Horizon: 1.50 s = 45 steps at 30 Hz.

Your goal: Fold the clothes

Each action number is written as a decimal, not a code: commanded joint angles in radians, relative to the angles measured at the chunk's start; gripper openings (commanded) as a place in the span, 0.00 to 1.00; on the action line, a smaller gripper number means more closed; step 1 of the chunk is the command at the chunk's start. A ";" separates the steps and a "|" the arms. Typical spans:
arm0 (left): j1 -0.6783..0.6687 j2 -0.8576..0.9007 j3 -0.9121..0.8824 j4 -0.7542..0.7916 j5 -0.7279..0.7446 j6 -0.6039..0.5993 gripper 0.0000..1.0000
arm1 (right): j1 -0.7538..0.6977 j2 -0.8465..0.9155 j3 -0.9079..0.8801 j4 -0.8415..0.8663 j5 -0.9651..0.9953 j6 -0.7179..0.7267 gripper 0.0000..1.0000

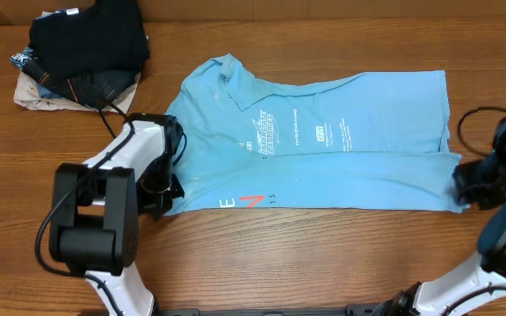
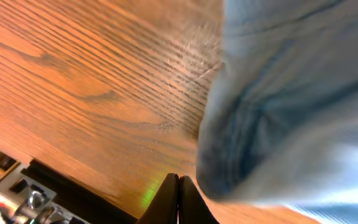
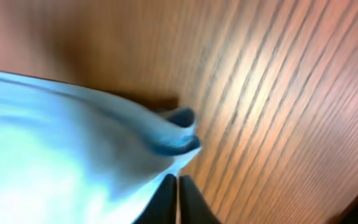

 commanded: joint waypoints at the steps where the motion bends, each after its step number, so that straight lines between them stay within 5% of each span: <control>1: -0.011 -0.104 0.089 0.005 -0.018 0.045 0.04 | 0.007 -0.089 0.111 -0.004 -0.030 -0.027 0.26; 4: -0.038 -0.145 0.159 0.022 0.023 0.085 0.16 | 0.021 -0.090 0.180 0.006 -0.169 -0.145 0.55; 7: -0.070 -0.161 0.235 0.074 0.119 0.140 0.60 | 0.049 -0.090 0.214 0.077 -0.338 -0.272 0.95; 9: -0.084 -0.158 0.274 0.117 0.174 0.157 0.89 | 0.074 -0.090 0.215 0.145 -0.372 -0.302 1.00; 11: -0.092 -0.158 0.288 0.177 0.211 0.157 0.97 | 0.096 -0.089 0.213 0.188 -0.372 -0.302 1.00; 33: -0.093 0.079 0.294 0.893 0.352 0.080 0.94 | 0.196 -0.088 0.165 0.307 -0.360 -0.306 1.00; 45: -0.093 0.244 0.517 0.947 0.414 0.134 0.99 | 0.196 -0.080 0.101 0.310 -0.360 -0.306 1.00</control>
